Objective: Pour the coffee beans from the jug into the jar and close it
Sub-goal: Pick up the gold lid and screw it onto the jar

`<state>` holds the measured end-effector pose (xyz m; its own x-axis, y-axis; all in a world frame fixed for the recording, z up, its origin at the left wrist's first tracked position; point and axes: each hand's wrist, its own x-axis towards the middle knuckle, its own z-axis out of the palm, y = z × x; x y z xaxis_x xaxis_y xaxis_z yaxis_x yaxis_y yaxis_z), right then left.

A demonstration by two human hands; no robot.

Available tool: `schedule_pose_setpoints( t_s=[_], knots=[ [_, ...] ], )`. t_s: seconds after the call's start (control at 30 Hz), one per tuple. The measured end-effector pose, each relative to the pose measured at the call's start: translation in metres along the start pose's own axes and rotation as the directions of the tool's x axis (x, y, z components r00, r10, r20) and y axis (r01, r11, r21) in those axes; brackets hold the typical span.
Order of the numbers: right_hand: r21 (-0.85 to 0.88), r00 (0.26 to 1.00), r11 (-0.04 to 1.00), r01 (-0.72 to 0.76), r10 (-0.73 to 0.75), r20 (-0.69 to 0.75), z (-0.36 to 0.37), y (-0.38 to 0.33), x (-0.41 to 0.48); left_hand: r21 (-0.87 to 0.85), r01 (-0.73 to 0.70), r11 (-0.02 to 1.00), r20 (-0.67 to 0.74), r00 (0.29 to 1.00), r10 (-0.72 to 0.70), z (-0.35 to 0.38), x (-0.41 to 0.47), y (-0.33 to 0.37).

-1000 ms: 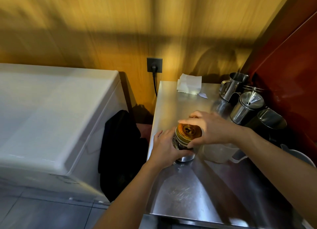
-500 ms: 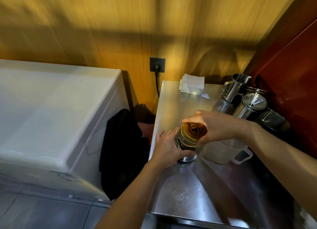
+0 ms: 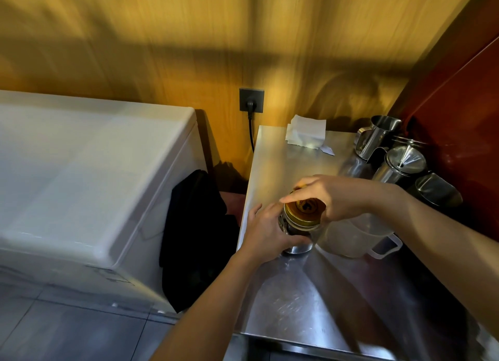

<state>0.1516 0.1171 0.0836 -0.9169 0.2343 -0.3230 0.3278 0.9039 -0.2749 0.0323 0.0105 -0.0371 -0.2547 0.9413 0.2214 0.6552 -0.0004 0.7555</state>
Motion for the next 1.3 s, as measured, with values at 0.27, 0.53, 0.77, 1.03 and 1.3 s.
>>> schedule_pose_setpoints(
  t_s=[0.27, 0.53, 0.77, 1.03, 1.3],
  knots=[
    [-0.175, 0.969, 0.958, -0.225, 0.202, -0.138, 0.016, -0.006, -0.002, -0.006, 0.005, 1.0, 0.002, 1.0, -0.005, -0.001, -0.001, 0.004],
    [-0.086, 0.99, 0.989, -0.119, 0.111, -0.091, 0.003, -0.001, -0.002, -0.023, -0.001, 1.0, -0.011, 1.0, 0.001, 0.001, -0.002, 0.002],
    [-0.072, 0.999, 0.997, -0.039, 0.039, -0.001, 0.008, 0.002, 0.001, 0.003, 0.008, 1.0, -0.02, 1.0, -0.008, 0.002, -0.002, 0.0],
    [-0.313, 0.927, 0.892, -0.326, 0.237, -0.29, 0.023, -0.01, 0.006, -0.008, -0.007, 1.0, -0.048, 0.999, 0.006, 0.004, -0.005, 0.003],
    [0.004, 1.0, 1.0, -0.016, 0.016, -0.025, 0.009, -0.003, -0.004, 0.007, 0.021, 1.0, -0.038, 0.999, -0.02, 0.005, -0.004, 0.0]
  ],
)
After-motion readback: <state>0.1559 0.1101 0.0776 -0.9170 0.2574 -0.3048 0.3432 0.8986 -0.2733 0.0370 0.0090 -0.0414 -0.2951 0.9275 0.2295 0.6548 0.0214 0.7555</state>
